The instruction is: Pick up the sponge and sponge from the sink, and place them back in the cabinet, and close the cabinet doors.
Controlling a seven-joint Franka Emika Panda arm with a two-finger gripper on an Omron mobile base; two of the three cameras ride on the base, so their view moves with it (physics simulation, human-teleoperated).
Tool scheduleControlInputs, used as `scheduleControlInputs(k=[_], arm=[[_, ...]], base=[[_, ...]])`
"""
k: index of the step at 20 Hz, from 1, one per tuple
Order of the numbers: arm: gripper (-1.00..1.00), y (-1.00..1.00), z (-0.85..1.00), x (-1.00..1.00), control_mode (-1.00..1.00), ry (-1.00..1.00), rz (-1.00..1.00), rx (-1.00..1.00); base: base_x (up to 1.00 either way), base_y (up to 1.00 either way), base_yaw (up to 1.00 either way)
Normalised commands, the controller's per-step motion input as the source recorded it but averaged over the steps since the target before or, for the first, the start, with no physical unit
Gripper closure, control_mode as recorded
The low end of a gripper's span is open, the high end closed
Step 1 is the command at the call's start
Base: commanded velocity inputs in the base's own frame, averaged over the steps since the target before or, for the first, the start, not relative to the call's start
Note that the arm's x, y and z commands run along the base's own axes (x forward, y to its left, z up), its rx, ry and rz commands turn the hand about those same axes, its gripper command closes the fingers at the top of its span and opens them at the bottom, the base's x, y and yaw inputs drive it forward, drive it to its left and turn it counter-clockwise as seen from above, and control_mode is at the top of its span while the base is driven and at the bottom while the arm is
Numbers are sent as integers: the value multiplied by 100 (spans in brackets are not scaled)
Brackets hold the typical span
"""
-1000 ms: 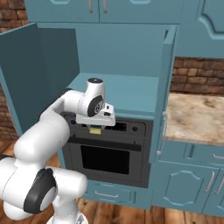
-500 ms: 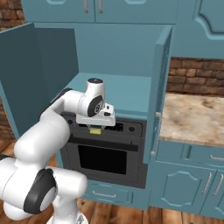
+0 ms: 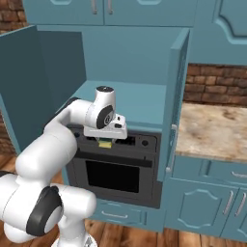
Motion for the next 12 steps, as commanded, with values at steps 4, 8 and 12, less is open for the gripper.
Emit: scheduleControlInputs(k=[4, 8, 12], arm=[[100, 0, 0, 0, 100, 0, 0, 0], [100, 0, 0, 0, 100, 0, 0, 0], [100, 0, 0, 0, 100, 0, 0, 0]], base=[[40, -2, 0], [35, -7, 0], [32, -5, 0]])
